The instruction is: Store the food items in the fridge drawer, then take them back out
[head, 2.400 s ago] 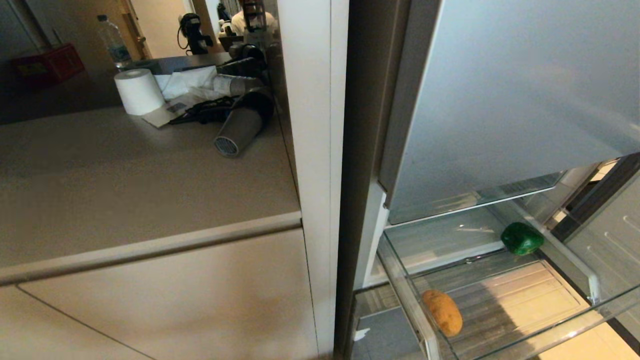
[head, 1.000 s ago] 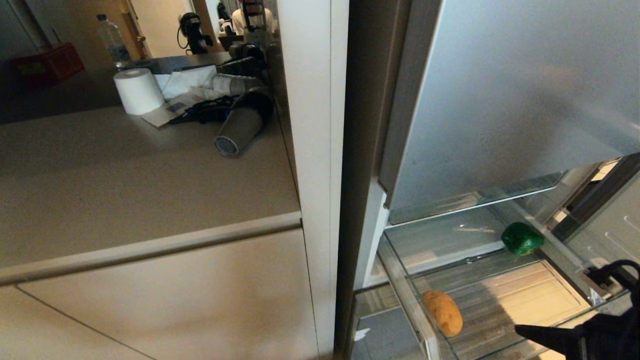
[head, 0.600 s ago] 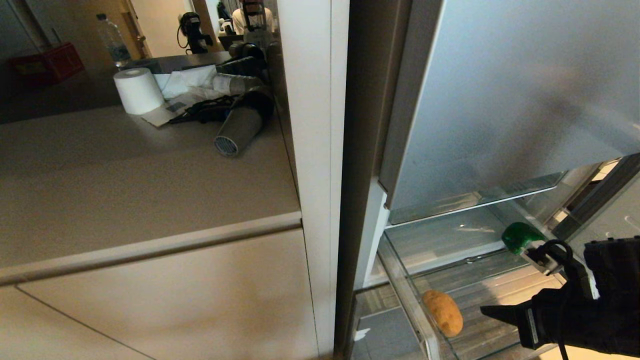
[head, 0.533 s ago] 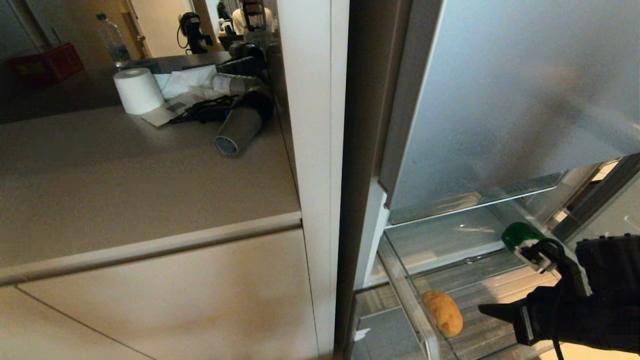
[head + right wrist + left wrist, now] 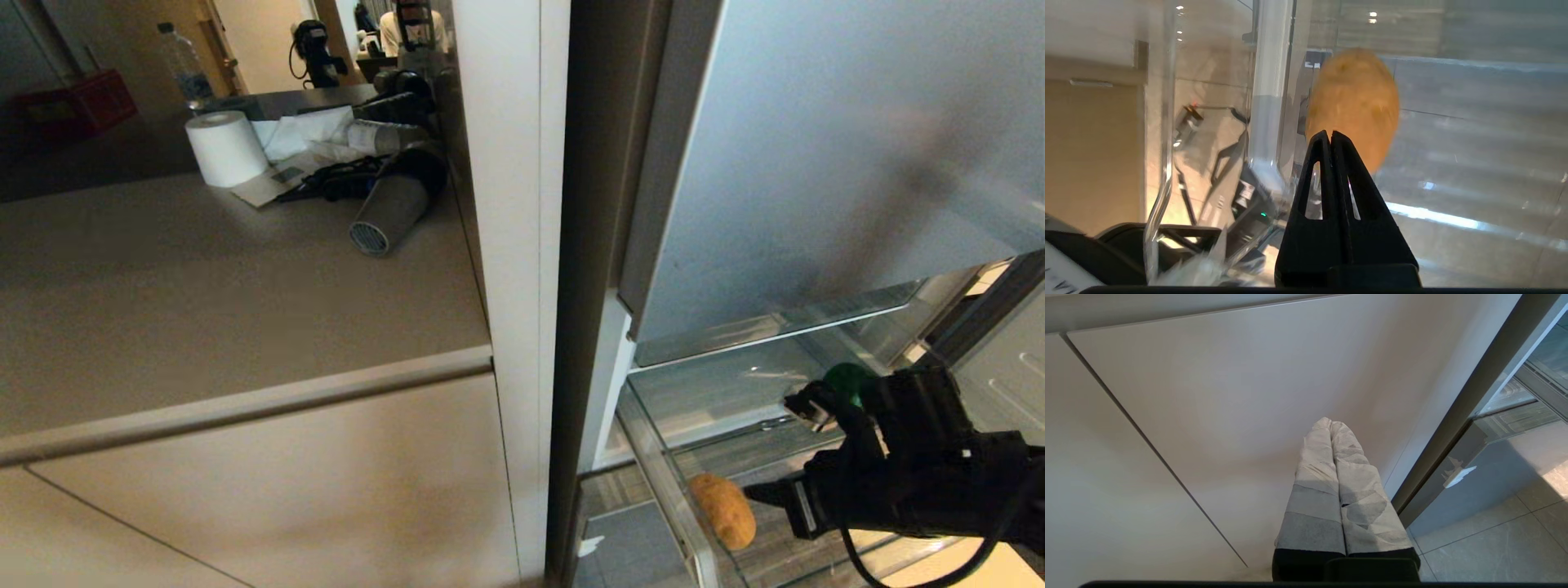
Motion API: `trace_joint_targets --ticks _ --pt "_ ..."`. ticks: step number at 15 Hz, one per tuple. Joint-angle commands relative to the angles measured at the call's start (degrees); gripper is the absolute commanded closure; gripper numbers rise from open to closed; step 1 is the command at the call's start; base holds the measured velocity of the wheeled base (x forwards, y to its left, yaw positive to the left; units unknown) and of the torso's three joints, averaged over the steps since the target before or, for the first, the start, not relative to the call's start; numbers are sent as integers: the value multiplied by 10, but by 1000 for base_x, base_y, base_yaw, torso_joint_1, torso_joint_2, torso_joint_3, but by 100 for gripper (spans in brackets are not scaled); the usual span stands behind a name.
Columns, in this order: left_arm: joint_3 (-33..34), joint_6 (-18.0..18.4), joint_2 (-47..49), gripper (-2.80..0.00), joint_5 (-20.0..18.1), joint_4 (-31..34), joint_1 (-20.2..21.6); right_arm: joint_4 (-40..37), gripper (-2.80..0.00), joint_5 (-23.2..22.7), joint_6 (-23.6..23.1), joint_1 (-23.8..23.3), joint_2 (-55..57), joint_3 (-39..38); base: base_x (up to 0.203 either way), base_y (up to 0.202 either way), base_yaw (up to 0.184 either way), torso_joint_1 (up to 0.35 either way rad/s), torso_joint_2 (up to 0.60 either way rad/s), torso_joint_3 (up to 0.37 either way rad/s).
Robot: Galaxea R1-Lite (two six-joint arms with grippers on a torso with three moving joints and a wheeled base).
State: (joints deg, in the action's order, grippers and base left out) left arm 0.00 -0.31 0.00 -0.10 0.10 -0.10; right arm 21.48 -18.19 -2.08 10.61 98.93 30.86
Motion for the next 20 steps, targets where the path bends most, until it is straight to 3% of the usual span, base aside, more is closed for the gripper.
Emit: trace_joint_targets --ticks 1,3,10,11,20 --pt "0 0 1 0 0 0 0 1 0 26 -5 16 31 19 0 0 0 0 0 0" --pt "0 0 1 0 0 0 0 0 0 65 -7 31 41 33 0 0 0 0 0 0" --pt "0 0 1 0 0 0 0 0 0 68 -29 36 80 50 0 0 0 0 0 0" --pt "0 0 1 0 0 0 0 0 -280 71 -32 35 72 50 0 0 0 0 0 0" --pt "0 0 1 0 0 0 0 -17 -280 84 -35 35 95 50 0 0 0 0 0 0"
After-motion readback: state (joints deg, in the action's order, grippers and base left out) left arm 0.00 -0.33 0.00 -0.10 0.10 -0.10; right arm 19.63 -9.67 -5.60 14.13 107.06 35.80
